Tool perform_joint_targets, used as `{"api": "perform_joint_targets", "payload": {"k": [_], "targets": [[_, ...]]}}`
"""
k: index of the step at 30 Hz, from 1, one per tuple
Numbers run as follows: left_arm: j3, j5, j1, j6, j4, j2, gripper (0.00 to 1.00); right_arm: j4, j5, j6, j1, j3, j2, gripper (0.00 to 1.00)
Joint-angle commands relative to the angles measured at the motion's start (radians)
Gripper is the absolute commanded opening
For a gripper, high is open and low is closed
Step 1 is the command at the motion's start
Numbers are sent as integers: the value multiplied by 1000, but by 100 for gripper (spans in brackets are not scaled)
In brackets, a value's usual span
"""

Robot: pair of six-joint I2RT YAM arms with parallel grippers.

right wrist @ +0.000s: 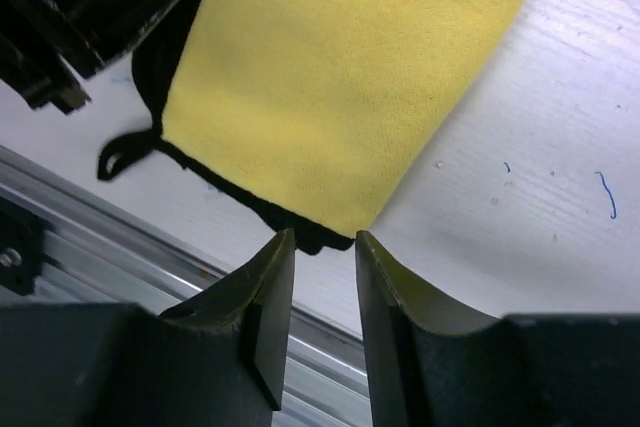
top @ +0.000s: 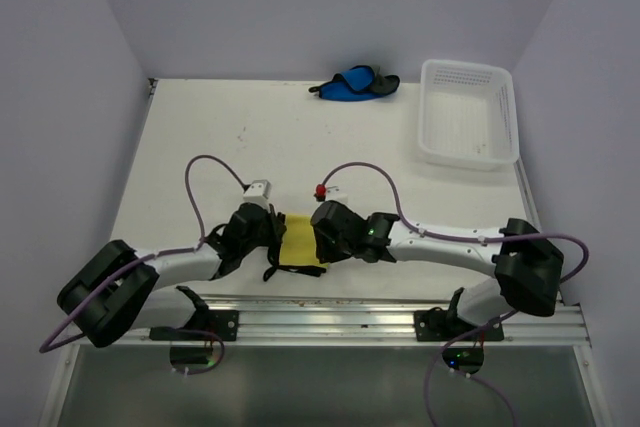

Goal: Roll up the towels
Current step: Fold the towel

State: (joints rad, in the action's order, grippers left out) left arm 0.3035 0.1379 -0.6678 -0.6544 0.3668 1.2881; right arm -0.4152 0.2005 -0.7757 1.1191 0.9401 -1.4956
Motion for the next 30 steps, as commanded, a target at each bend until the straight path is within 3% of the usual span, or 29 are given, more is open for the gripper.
{"api": "perform_joint_targets", "payload": {"k": [1, 12, 30], "targets": [[-49, 49, 4, -72, -12, -68, 0, -8, 76, -112, 4, -38, 52, 36], [-181, 83, -36, -194, -94, -311, 0, 191, 19, -344, 5, -184, 21, 43], [-190, 106, -88, -212, -115, -322, 0, 270, -4, -401, 5, -238, 25, 45]]}}
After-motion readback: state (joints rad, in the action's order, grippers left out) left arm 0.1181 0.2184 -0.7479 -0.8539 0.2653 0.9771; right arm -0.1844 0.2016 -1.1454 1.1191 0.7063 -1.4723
